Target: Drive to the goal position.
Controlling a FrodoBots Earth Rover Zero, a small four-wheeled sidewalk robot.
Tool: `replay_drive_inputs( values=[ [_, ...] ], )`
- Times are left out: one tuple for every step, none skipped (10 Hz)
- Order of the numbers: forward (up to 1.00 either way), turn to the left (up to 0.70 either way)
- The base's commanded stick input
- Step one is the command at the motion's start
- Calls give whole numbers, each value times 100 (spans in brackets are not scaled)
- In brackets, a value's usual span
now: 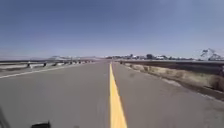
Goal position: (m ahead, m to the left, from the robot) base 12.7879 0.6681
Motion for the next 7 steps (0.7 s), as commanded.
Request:
replay_drive_inputs(
  values=[
    [85,0],
    [85,0],
    [85,0],
    [85,0],
    [85,0],
    [85,0],
    [85,0]
  ],
)
